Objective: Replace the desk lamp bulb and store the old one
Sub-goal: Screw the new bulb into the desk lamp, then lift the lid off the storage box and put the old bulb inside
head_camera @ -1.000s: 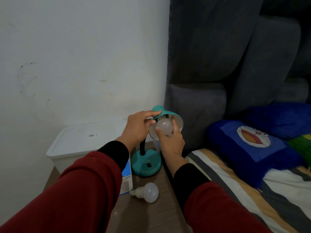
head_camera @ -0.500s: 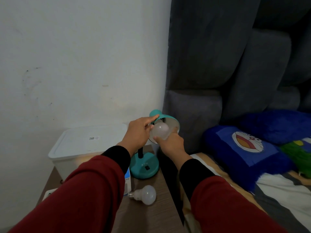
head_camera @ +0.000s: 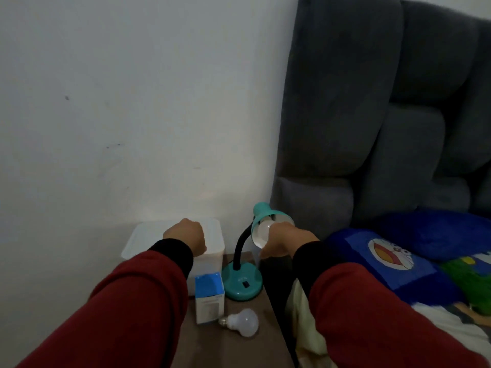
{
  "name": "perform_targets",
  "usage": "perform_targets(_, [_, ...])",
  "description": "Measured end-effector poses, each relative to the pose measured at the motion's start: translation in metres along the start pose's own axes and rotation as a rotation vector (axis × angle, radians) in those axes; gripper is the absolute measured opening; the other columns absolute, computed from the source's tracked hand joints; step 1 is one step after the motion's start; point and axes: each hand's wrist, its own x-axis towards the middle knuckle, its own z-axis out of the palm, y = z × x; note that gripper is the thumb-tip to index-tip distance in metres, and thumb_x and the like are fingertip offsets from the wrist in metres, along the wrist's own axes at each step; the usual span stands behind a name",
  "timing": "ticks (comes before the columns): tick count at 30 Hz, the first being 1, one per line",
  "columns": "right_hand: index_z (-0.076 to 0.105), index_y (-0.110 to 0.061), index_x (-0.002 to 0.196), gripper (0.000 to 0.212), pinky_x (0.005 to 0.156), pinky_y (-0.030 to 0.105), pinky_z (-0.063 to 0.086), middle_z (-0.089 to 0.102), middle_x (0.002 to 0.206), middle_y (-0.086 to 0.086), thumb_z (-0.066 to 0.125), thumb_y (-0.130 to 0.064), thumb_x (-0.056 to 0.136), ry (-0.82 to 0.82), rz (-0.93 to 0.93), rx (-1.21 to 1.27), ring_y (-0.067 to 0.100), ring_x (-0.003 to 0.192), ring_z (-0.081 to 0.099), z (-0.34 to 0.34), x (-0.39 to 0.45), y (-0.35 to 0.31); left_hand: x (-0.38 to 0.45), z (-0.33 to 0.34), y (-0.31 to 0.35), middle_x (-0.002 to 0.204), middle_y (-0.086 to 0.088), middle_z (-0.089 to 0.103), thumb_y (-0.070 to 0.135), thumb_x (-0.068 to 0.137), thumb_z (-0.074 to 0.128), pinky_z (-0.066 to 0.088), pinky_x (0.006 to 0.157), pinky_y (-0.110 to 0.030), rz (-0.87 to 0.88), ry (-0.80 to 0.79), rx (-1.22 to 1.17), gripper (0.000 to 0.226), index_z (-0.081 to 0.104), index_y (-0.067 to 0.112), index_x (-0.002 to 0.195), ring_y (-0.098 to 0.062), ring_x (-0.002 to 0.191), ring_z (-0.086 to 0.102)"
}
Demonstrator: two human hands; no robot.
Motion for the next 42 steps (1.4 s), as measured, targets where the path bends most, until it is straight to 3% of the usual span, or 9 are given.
perform_targets(2, [0.045,-0.010,0.135,0.068,0.106,0.034,0.039,0.049,0.138,0.009,0.068,-0.039,0.079,0.000,-0.039,-0.079,0.030,0.127,0.047,-0.008,-0.007,-0.011,-0.012,-0.011,-0.016,0.127,-0.010,0.056,0.028,0.090,0.054,0.048,0.090,-0.029,-0.036,-0.003,0.045,0.037,0.057,0.008,0.121,-0.024,0.114,0.058])
perform_targets(5, [0.060,-0.022,0.108,0.049,0.100,0.039,0.046,0.057,0.125,0.005,0.071,-0.049,0.069,0.054,-0.117,-0.129,0.030,0.115,0.056,-0.017,-0.014,-0.030,-0.033,-0.027,-0.041,0.130,-0.007,0.055,0.030,0.089,0.055,0.047,0.091,-0.029,-0.089,-0.004,0.097,0.039,0.056,0.011,0.123,-0.023,0.117,0.057])
perform_targets(11, [0.064,-0.009,0.111,0.051,0.087,0.036,0.048,0.062,0.122,0.009,0.065,-0.049,0.079,-0.017,-0.207,-0.159,0.030,0.109,0.059,-0.025,-0.008,-0.071,-0.050,-0.052,-0.092,0.131,-0.009,0.053,0.031,0.089,0.059,0.047,0.092,-0.030,-0.198,0.008,0.077,0.043,0.055,0.009,0.125,-0.024,0.118,0.056])
perform_targets(15, [0.043,-0.024,0.138,0.065,0.109,0.042,0.037,0.042,0.147,0.001,0.062,-0.050,0.081,-0.045,-0.267,-0.153,0.026,0.132,0.043,-0.018,0.008,-0.091,-0.038,-0.054,-0.126,0.131,-0.009,0.052,0.033,0.090,0.056,0.046,0.090,-0.031,-0.234,0.021,0.040,0.043,0.055,0.009,0.125,-0.025,0.118,0.055])
perform_targets(20, [0.020,-0.035,0.147,0.079,0.109,0.044,0.036,0.036,0.151,0.006,0.063,-0.048,0.081,-0.055,-0.305,-0.021,0.029,0.133,0.042,0.005,0.043,-0.102,-0.008,-0.032,-0.152,0.142,-0.010,0.043,0.041,0.090,0.054,0.041,0.102,-0.035,-0.235,-0.005,-0.059,0.057,0.043,0.014,0.138,-0.026,0.129,0.045])
perform_targets(28, [0.013,-0.034,0.149,0.078,0.107,0.039,0.036,0.034,0.147,0.019,0.057,-0.048,0.087,-0.082,-0.303,0.146,0.034,0.130,0.042,0.063,0.084,-0.099,0.036,0.037,-0.160,0.148,-0.017,0.035,0.048,0.089,0.053,0.036,0.106,-0.038,-0.224,-0.079,-0.377,0.078,0.013,0.021,0.150,-0.033,0.132,0.041])
perform_targets(32, [0.010,-0.037,0.149,0.080,0.109,0.045,0.034,0.029,0.147,0.020,0.055,-0.055,0.085,-0.056,-0.247,0.196,0.037,0.131,0.040,0.091,0.105,-0.098,0.054,0.068,-0.164,0.150,-0.020,0.030,0.054,0.086,0.054,0.032,0.111,-0.041,-0.200,-0.099,-0.499,0.089,0.002,0.024,0.151,-0.035,0.135,0.034])
perform_targets(38, [0.003,-0.031,0.151,0.090,0.116,0.042,0.021,0.011,0.158,0.016,0.049,-0.066,0.082,-0.118,-0.213,0.322,0.033,0.144,0.021,0.116,0.128,-0.099,0.069,0.088,-0.164,0.159,-0.004,0.016,0.054,0.082,0.060,0.020,0.116,-0.033,-0.081,-0.030,-0.670,0.097,0.003,0.017,0.152,-0.023,0.144,0.021])
perform_targets(42, [0.005,-0.022,0.152,0.096,0.117,0.037,0.016,0.002,0.160,0.011,0.054,-0.063,0.081,-0.108,-0.208,0.415,0.029,0.147,0.012,0.120,0.136,-0.097,0.075,0.094,-0.170,0.156,-0.004,0.023,0.063,0.068,0.068,0.027,0.112,-0.033,-0.064,-0.040,-0.761,0.115,0.005,0.016,0.152,-0.023,0.141,0.028])
